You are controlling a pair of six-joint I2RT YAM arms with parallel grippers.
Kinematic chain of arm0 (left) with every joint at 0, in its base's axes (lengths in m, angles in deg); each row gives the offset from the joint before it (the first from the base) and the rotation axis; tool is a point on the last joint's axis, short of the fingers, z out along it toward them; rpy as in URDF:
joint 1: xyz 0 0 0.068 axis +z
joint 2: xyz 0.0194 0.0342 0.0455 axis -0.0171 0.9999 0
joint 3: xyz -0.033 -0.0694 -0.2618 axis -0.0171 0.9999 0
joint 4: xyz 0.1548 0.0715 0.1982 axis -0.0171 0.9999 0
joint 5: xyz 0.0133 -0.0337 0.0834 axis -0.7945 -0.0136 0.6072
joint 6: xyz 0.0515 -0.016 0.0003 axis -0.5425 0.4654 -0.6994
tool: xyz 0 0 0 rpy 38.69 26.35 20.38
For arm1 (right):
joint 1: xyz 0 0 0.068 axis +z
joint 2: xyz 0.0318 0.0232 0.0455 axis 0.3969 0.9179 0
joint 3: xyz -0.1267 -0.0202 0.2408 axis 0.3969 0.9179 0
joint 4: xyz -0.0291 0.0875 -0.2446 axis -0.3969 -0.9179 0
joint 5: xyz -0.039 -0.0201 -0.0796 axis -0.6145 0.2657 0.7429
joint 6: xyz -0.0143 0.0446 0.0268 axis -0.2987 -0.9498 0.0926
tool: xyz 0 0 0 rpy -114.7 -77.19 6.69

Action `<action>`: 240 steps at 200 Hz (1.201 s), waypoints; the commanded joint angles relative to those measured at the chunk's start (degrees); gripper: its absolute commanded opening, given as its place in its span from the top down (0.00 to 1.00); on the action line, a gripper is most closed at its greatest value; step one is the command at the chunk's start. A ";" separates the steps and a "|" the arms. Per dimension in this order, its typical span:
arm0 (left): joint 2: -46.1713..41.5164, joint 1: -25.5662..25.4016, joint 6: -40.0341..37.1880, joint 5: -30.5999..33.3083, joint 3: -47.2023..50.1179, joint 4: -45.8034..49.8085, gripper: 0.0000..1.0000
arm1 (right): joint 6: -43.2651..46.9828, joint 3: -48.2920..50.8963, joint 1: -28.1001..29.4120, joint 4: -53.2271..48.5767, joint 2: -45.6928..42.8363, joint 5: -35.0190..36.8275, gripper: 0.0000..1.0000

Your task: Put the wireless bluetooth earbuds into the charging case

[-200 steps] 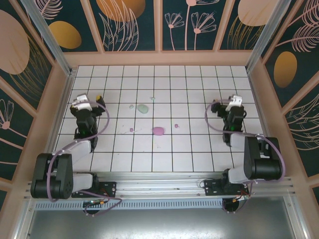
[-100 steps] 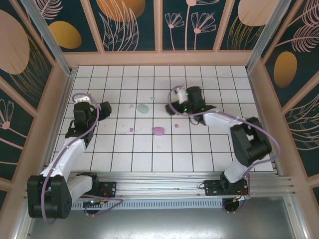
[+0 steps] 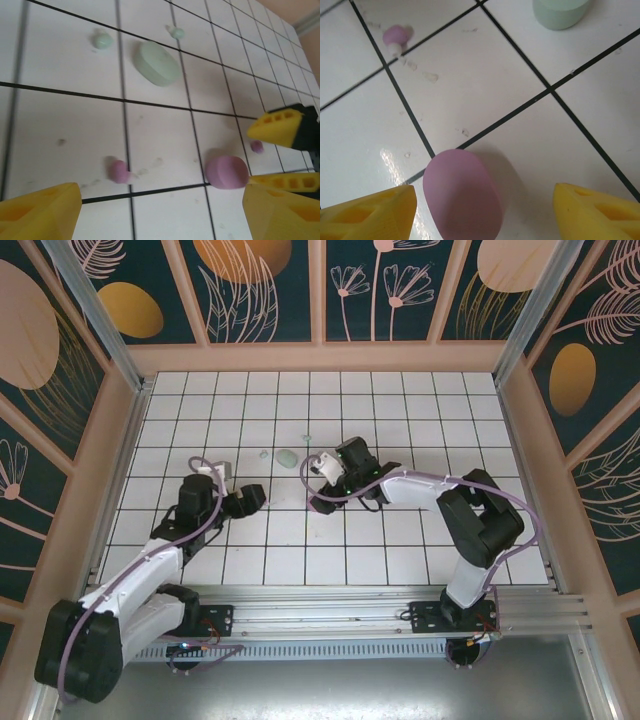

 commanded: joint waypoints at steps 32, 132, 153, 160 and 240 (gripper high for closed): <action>2.55 -2.89 3.12 0.21 0.16 -9.56 0.17 | 6.33 -2.26 2.00 -5.92 0.64 2.43 0.27; 1.68 -3.43 -1.56 0.36 -1.77 -2.43 0.15 | 8.87 -6.00 5.39 -8.86 8.58 6.99 0.41; 1.63 -3.39 -2.88 0.31 -2.25 -1.86 0.14 | 9.63 -5.78 6.19 -9.72 8.02 9.42 0.51; 1.55 -3.43 -3.50 0.37 -2.54 -1.53 0.14 | 9.81 -5.70 6.40 -10.05 7.57 10.02 0.54; -8.30 -3.40 -23.79 -8.22 -3.11 -3.48 0.23 | 7.46 -3.97 6.59 -9.49 -1.69 8.18 0.72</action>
